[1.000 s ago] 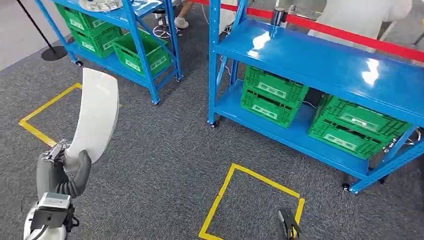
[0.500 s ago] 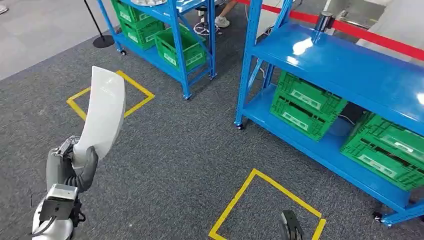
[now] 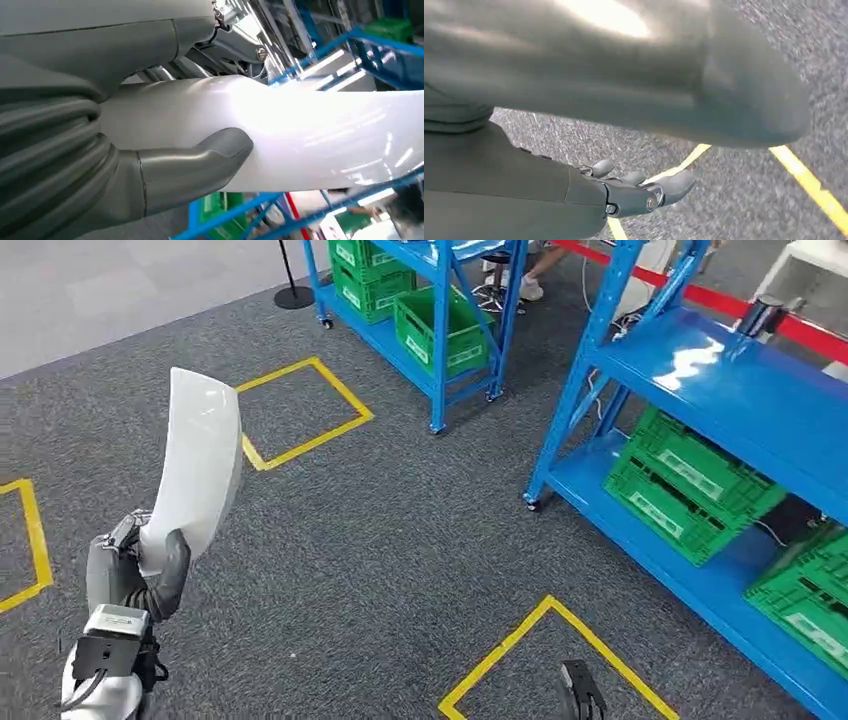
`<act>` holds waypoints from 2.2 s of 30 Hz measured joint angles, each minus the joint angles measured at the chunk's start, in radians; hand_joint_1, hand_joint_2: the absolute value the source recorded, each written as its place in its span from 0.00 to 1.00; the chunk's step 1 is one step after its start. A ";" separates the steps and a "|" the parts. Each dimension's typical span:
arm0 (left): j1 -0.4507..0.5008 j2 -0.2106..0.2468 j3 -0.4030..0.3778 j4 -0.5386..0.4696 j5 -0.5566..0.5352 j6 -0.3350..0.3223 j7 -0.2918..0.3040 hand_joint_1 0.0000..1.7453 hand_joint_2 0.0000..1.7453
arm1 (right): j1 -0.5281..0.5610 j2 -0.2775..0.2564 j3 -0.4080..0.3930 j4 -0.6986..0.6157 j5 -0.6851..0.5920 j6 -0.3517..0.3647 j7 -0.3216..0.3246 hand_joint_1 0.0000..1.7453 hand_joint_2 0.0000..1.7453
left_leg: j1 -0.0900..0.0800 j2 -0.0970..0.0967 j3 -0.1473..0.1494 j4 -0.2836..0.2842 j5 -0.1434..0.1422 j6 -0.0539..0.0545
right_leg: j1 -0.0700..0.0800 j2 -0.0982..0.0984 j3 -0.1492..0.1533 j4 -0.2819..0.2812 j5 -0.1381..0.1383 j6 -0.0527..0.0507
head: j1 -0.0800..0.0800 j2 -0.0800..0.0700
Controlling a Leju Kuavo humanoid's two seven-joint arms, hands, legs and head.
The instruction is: Take the parts from the cabinet and place them on the table.
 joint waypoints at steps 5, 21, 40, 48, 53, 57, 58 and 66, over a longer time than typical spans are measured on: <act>0.011 -0.007 0.005 0.001 -0.006 0.000 0.000 1.00 1.00 | 0.006 0.001 0.000 0.000 0.008 0.007 0.002 0.00 0.00 | 0.000 -0.078 -0.009 0.007 0.004 0.004 | -0.001 0.053 -0.134 0.257 -0.082 0.007 | 0.005 0.000; 0.054 -0.013 0.048 -0.022 0.014 0.004 0.021 1.00 1.00 | -0.009 -0.004 0.000 0.000 0.037 0.011 0.007 0.00 0.00 | 0.003 -0.025 -0.148 0.280 -0.107 -0.057 | 0.006 -0.008 -0.006 -0.037 0.044 -0.048 | -0.009 0.000; 0.061 -0.039 0.068 -0.044 0.023 -0.013 0.035 1.00 1.00 | -0.013 -0.011 0.000 0.000 0.049 0.031 0.016 0.00 0.00 | 0.001 -0.139 -0.025 0.042 -0.009 -0.021 | -0.012 0.140 -0.013 -0.015 0.031 0.010 | -0.001 0.000; 0.052 -0.037 0.076 -0.047 0.023 -0.013 0.039 1.00 1.00 | -0.016 -0.011 0.000 -0.001 0.055 0.042 0.019 0.00 0.00 | 0.004 -0.029 -0.132 0.236 -0.120 -0.061 | 0.000 0.035 -0.014 -0.027 0.043 -0.048 | -0.010 0.000; 0.053 -0.035 0.079 -0.047 0.023 -0.013 0.039 1.00 1.00 | -0.021 -0.010 0.000 -0.001 0.055 0.045 0.019 0.00 0.00 | 0.001 -0.008 -0.071 0.161 -0.052 -0.052 | 0.006 -0.035 -0.008 -0.027 0.039 -0.049 | -0.010 0.000; 0.048 -0.036 0.080 -0.053 0.024 -0.013 0.032 1.00 1.00 | -0.028 -0.010 0.000 -0.001 0.058 0.045 0.021 0.00 0.00 | -0.018 0.044 -0.004 0.029 -0.023 -0.022 | 0.013 -0.077 -0.001 -0.025 0.032 -0.031 | -0.010 0.000; 0.050 -0.032 0.082 -0.053 0.024 -0.013 0.031 1.00 1.00 | -0.031 -0.010 0.000 -0.001 0.059 0.045 0.023 0.00 0.00 | -0.021 0.034 -0.008 0.030 -0.021 -0.018 | 0.012 -0.089 0.002 -0.028 0.034 -0.027 | -0.009 0.000; 0.046 -0.036 0.085 -0.052 0.026 -0.012 0.027 1.00 1.00 | -0.016 -0.008 0.000 -0.002 0.060 0.043 0.024 0.00 0.00 | 0.001 -0.078 -0.007 0.013 0.000 0.005 | 0.000 0.051 -0.141 0.259 -0.076 0.008 | -0.003 0.000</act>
